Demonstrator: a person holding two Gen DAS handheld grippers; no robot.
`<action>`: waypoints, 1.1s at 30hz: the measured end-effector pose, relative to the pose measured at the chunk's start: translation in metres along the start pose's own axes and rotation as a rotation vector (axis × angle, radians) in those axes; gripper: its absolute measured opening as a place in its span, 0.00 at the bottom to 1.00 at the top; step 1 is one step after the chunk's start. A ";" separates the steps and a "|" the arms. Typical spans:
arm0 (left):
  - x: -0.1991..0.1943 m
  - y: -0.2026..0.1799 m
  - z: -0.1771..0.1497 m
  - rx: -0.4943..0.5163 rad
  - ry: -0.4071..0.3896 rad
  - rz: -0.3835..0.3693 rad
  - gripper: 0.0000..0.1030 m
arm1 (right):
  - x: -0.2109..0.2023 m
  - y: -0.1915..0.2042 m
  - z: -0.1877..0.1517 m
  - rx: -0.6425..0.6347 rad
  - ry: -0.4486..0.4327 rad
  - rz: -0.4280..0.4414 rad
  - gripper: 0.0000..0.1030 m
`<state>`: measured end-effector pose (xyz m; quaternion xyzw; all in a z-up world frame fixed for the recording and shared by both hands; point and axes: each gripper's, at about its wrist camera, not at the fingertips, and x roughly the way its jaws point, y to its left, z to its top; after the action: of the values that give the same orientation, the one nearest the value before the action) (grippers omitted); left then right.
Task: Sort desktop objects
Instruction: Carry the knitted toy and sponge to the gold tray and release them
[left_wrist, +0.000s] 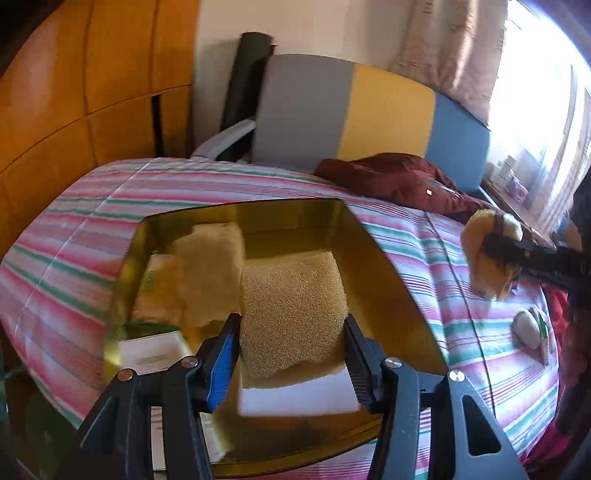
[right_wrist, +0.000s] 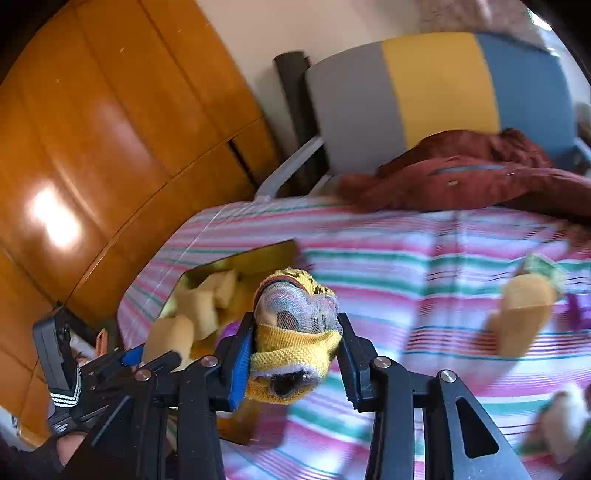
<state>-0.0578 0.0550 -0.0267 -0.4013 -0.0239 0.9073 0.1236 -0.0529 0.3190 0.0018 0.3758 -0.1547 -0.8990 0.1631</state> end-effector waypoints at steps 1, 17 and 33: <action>0.000 0.005 -0.001 -0.011 0.000 0.005 0.52 | 0.008 0.010 -0.002 -0.003 0.014 0.015 0.40; 0.014 0.036 -0.012 -0.071 0.044 0.007 0.56 | 0.082 0.075 -0.019 -0.039 0.135 -0.039 0.50; -0.005 0.039 -0.010 -0.059 -0.001 0.064 0.59 | 0.073 0.086 -0.034 -0.034 0.104 -0.084 0.82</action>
<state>-0.0550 0.0151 -0.0357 -0.4048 -0.0377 0.9099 0.0827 -0.0613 0.2067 -0.0322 0.4254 -0.1146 -0.8868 0.1394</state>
